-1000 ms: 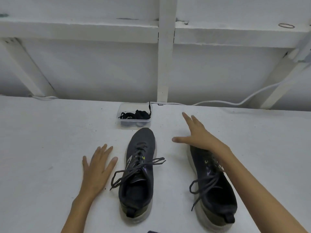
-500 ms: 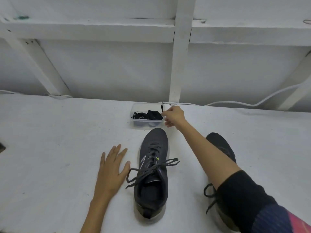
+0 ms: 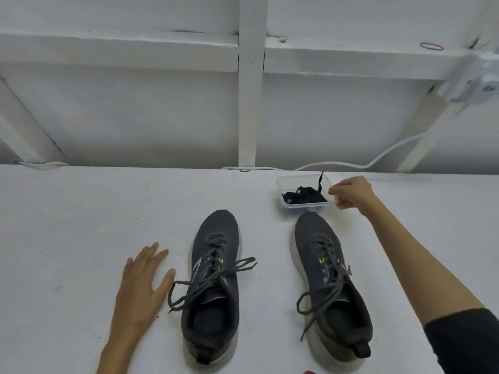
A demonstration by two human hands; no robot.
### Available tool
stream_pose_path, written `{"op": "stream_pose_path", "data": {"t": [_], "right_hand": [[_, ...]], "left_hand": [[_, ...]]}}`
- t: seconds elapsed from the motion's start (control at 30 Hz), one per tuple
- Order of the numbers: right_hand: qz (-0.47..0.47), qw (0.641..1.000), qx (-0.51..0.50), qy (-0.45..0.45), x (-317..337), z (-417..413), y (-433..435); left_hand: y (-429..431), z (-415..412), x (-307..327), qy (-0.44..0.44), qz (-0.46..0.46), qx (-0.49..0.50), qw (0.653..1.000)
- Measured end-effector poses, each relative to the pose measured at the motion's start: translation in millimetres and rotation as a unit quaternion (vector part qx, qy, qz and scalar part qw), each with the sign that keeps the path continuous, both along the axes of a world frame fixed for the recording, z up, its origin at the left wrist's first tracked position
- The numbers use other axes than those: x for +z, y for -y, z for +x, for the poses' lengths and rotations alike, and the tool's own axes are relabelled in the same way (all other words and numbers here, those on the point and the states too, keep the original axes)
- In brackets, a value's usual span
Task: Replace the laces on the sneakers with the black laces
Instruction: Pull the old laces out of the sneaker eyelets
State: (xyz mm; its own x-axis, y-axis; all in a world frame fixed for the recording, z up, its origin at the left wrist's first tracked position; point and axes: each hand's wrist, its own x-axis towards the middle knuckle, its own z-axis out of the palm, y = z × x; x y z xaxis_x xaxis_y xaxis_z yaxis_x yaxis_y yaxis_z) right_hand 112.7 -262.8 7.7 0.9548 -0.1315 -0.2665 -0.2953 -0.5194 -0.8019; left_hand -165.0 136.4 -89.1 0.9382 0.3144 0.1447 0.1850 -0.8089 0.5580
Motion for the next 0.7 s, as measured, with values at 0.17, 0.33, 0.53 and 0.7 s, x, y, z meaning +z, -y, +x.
{"op": "stream_pose_path", "data": {"t": [0.17,0.33,0.53,0.7], "right_hand": [[0.02,0.994,-0.098,0.033,-9,-17,57],[-0.013,0.982,-0.138,0.127,-25,-34,73],[0.036,0.978,0.03,0.202,-41,-70,54],[0.063,0.973,-0.013,0.222,-49,-62,66]], "left_hand": [[-1,-1,-2,-0.002,-0.001,0.002,1.0],[2,0,3,-0.005,-0.009,0.016,1.0],[4,-2,5,-0.011,-0.007,0.013,1.0],[3,-2,5,-0.007,-0.006,0.007,1.0]]}}
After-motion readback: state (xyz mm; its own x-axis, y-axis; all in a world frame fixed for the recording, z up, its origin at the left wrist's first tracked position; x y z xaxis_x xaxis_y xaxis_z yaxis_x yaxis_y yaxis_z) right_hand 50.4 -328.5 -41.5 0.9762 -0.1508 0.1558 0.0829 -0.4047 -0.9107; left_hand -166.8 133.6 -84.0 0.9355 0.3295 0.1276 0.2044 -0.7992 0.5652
